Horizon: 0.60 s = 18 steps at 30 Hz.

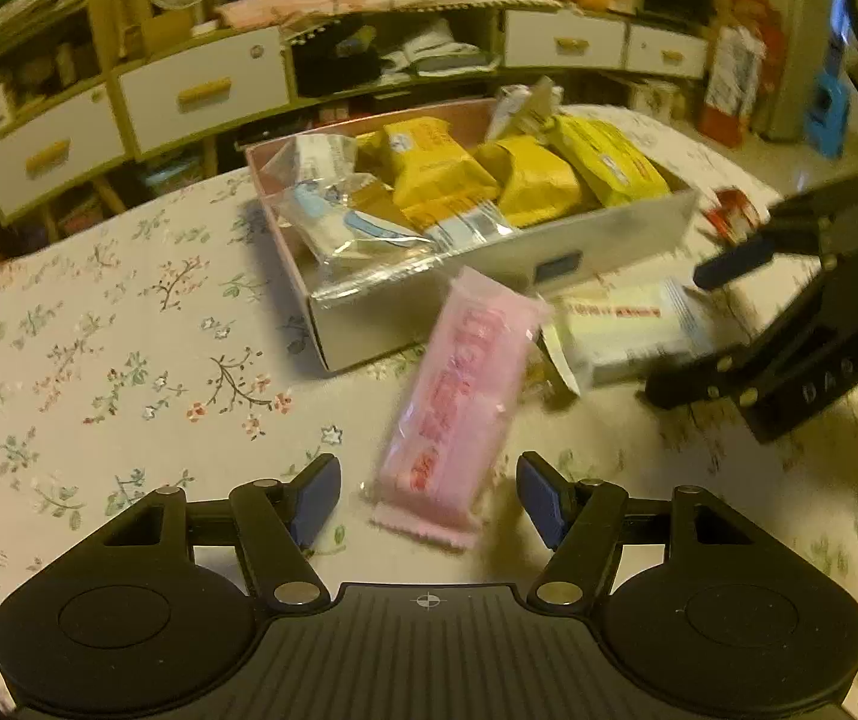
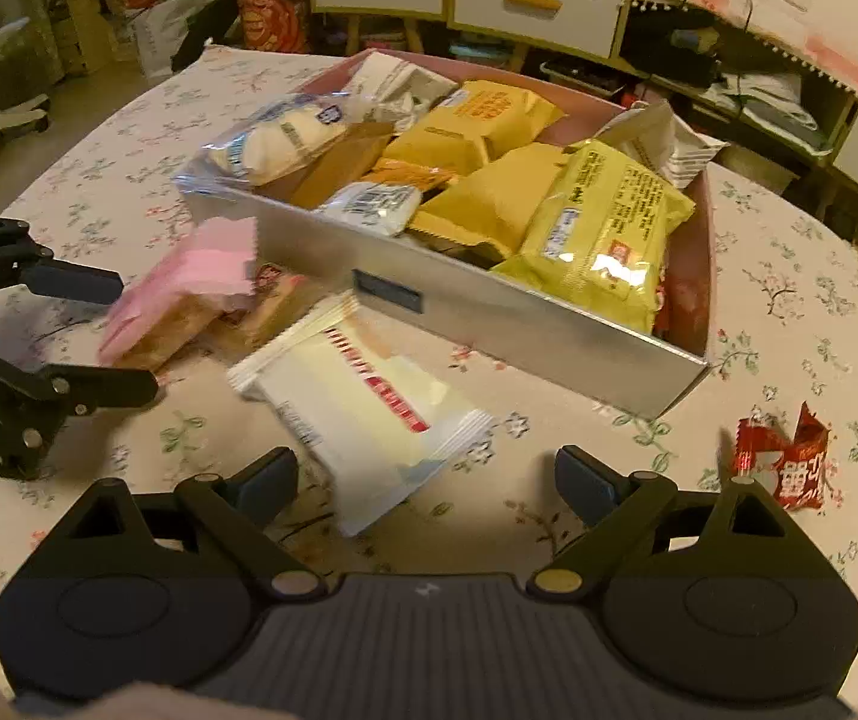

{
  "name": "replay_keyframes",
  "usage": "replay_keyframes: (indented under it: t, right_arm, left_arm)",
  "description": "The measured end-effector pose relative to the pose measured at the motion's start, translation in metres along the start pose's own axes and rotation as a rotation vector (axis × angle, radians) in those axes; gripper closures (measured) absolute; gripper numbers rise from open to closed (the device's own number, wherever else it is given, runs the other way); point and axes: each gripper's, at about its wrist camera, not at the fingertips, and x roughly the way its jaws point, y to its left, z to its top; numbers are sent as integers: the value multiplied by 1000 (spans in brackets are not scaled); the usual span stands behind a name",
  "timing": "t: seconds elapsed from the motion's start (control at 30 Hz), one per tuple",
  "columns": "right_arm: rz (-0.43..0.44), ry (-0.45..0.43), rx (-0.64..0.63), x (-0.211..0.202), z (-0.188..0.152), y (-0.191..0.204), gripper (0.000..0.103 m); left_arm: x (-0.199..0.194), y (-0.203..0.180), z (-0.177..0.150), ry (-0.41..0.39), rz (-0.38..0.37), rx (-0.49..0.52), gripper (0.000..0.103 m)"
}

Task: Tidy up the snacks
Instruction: 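Grasp the pink pack with the left gripper while the right grasps the white bread pack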

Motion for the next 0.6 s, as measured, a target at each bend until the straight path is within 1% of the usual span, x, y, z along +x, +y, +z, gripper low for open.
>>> replay_keyframes:
  t: [0.13,0.23,0.27,0.33,0.4,0.47,0.53,0.6]
  right_arm:
    - [12,-26,-4,7,4,-2,9]
    - [28,-52,-36,10,7,4,11]
    - [36,-64,-54,9,7,7,12]
    - [58,-79,-83,8,5,13,20]
    - [71,-89,-103,6,5,18,24]
    - [82,-84,-114,3,5,22,31]
    - [101,-78,-117,1,4,25,37]
    - [114,-69,-134,-1,4,29,41]
  left_arm:
    - [5,6,4,-23,-24,-69,38]
    - [7,5,6,-35,-46,-89,39]
    - [8,5,6,-32,-54,-92,42]
    - [9,3,6,-24,-60,-94,45]
    - [9,2,7,-11,-65,-103,51]
    - [9,2,6,0,-69,-119,61]
    - [8,3,6,10,-64,-132,63]
    - [6,4,6,26,-45,-151,67]
